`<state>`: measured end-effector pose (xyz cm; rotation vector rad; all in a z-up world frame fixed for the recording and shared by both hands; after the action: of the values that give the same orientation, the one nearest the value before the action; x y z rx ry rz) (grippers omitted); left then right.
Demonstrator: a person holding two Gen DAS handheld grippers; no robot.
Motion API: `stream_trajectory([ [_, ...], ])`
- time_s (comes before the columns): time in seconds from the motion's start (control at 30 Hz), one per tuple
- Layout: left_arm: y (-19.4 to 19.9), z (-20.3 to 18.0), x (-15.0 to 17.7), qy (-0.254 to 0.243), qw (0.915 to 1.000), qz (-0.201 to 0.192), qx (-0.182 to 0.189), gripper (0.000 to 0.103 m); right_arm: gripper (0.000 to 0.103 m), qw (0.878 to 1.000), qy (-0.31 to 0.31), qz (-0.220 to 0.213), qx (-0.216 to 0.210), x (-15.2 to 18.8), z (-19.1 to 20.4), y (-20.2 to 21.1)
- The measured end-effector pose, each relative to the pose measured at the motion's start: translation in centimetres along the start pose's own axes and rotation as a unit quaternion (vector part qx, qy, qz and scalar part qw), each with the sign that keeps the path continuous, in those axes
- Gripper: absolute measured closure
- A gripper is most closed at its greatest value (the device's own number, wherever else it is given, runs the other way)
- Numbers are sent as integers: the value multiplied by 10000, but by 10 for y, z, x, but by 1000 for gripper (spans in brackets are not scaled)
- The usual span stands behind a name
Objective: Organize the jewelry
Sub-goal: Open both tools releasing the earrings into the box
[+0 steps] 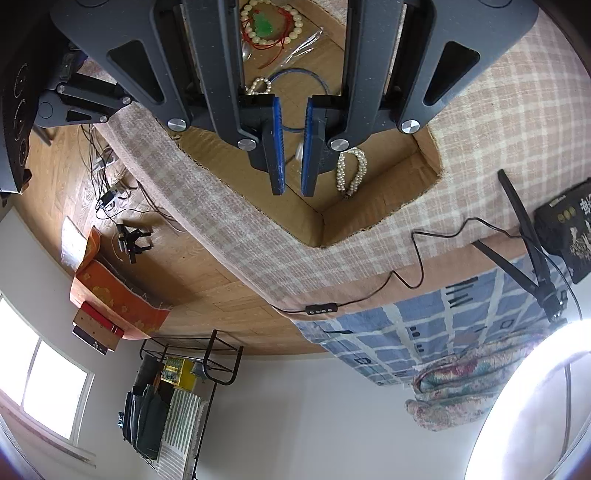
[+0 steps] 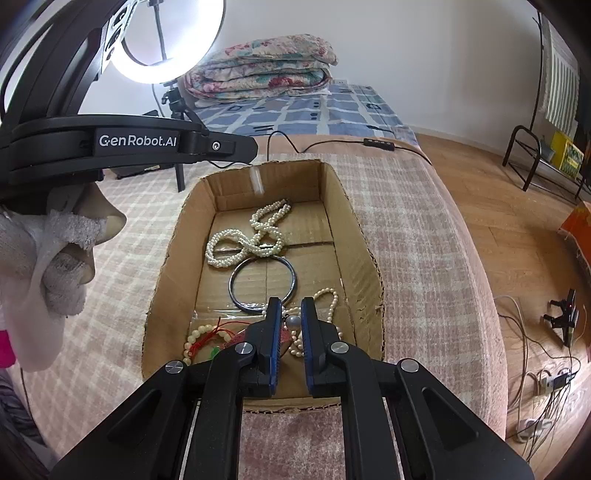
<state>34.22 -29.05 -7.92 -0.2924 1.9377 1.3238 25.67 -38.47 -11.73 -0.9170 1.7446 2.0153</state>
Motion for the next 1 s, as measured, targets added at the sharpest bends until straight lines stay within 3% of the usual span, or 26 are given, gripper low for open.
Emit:
stream_trajectory([
  [0.03,1,0,0,-21,10000,-7,-18,91,80,10000,12,-10,-4,0,1,0],
  [0.07,2,0,0,-33,10000,-21,-24,76,71,10000,14,-28,-19,0,2,1],
  [0.1,4,0,0,-38,10000,-48,-36,64,68,10000,13,-55,-26,0,2,2],
  [0.2,7,0,-1,-59,9999,-120,-91,62,64,10000,42,-61,60,-1,3,2],
  [0.23,7,0,-1,-63,9999,-110,-102,60,52,9999,46,-64,133,-1,3,3],
  [0.27,7,0,0,-62,9999,-101,-111,51,40,9998,35,-81,204,-1,3,3],
  [0.3,8,-1,-1,-61,9999,-111,-116,40,37,9996,8,-114,256,-1,3,5],
  [0.4,12,-1,-1,-48,9996,-194,-202,30,35,9996,-33,-133,240,-2,2,7],
  [0.57,17,2,-1,3,9994,-202,-283,28,27,9987,-64,-74,496,-1,2,8],
  [1.0,65,14,0,30,9973,-474,-568,27,25,9948,-153,-300,960,-4,8,41],
])
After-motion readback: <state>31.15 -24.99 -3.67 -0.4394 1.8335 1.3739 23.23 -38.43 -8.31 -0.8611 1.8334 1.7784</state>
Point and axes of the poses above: each gripper's, at about its wrist camera, not at the fingertips, and y roughly against the way its jaws point, z to its left, x to its underside, the point moved 2 cm from there along -y, roughly the way its jaws point, and after that the axes turned 2 degrees about x, right-handed, at the moved point
